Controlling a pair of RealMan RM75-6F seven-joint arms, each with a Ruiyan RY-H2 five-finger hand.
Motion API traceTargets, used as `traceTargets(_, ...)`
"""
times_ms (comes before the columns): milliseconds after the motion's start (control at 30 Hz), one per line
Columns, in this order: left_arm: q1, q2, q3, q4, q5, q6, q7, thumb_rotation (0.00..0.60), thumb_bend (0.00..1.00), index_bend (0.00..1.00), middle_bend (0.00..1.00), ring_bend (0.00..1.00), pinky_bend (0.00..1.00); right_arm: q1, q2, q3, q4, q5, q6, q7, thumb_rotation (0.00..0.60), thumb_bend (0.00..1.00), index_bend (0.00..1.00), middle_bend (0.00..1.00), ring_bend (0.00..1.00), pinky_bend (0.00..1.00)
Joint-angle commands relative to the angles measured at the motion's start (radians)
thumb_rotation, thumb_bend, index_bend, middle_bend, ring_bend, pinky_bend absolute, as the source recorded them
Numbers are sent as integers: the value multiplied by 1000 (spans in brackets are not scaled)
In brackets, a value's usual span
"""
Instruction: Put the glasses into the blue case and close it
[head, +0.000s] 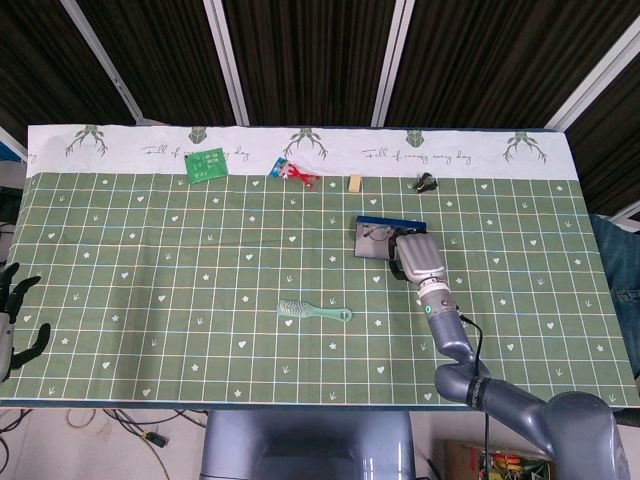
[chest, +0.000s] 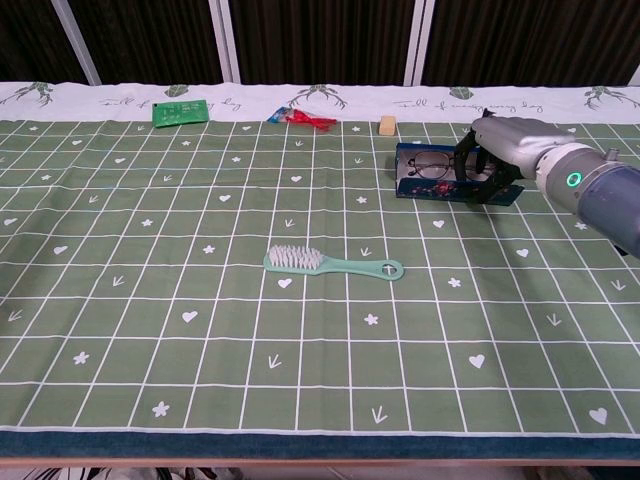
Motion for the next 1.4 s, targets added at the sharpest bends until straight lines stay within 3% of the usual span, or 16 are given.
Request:
traceTargets(33, 0, 0, 0, 0, 0, -1, 1, 600, 385, 151, 0, 0, 0, -3, 7, -2, -11, 0, -6, 5, 600, 507, 599, 335, 375, 273)
traceTargets(333, 0, 1, 1, -1, 1, 0, -1, 600, 385, 151, 0, 0, 0, -35, 70, -23, -115, -17, 12, 3, 600, 566, 634, 347, 375, 272)
traceTargets(600, 0, 0, 2, -1, 4, 0, 0, 600, 385, 151, 0, 0, 0, -97, 193, -67, -322, -34, 59, -42, 600, 566, 634, 340, 374, 272)
traceTargets(833, 0, -2, 3, -3, 6, 2, 5, 600, 385, 151, 0, 0, 0, -109, 291, -66, -491, 34, 51, -114, 600, 566, 634, 332, 345, 273)
traceTargets(1100, 0, -2, 1, -3, 4, 2, 5, 600, 385, 151, 0, 0, 0, -71, 292, -49, -510, 78, 59, -183, 600, 566, 648, 321, 288, 222)
traceTargets(1400, 0, -1, 1, -1, 5, 3, 2, 600, 385, 151, 0, 0, 0, -25, 260, -37, -461, 125, 34, -212, 600, 566, 660, 308, 272, 207)
